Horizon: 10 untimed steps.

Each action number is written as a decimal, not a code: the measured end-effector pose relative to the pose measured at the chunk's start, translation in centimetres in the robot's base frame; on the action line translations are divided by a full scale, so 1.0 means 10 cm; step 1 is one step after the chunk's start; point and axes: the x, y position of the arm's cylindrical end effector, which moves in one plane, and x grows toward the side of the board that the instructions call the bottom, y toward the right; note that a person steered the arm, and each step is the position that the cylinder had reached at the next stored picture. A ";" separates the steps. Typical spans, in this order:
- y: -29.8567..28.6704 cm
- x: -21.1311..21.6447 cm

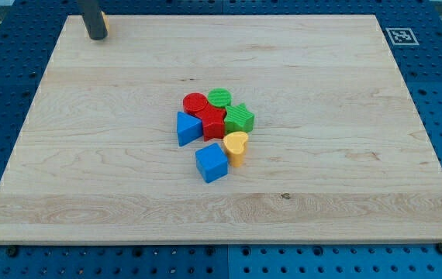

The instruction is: Move your arm away from yellow hexagon

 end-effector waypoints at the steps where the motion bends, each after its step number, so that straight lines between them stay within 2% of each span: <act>1: 0.01 0.05; 3: 0.22 0.68; 10: 0.44 0.74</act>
